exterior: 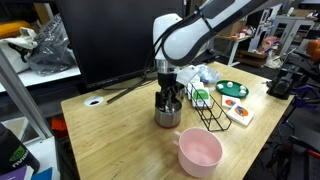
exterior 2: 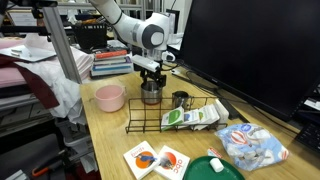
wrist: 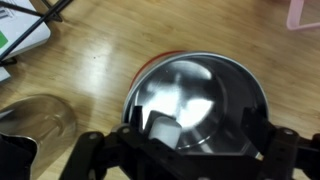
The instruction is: Pick the object in the silver bowl and put it in the pink cup
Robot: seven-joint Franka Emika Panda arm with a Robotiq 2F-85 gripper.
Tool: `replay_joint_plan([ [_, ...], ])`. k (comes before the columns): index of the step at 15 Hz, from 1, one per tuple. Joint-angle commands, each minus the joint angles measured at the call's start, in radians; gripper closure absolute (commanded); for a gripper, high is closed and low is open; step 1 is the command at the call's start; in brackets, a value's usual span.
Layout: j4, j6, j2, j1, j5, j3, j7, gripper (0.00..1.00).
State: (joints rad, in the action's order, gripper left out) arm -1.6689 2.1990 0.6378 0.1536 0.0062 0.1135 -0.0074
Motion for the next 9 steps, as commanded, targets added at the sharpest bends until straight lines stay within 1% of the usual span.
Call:
replay_joint_plan([
  [1, 0.039, -0.046, 0.023, -0.002, 0.004, 0.006, -0.018, 0.0],
  [8, 0.04, -0.054, 0.022, 0.005, -0.004, 0.001, -0.013, 0.0],
  [9, 0.039, -0.051, 0.02, 0.007, -0.008, -0.001, -0.01, 0.04],
])
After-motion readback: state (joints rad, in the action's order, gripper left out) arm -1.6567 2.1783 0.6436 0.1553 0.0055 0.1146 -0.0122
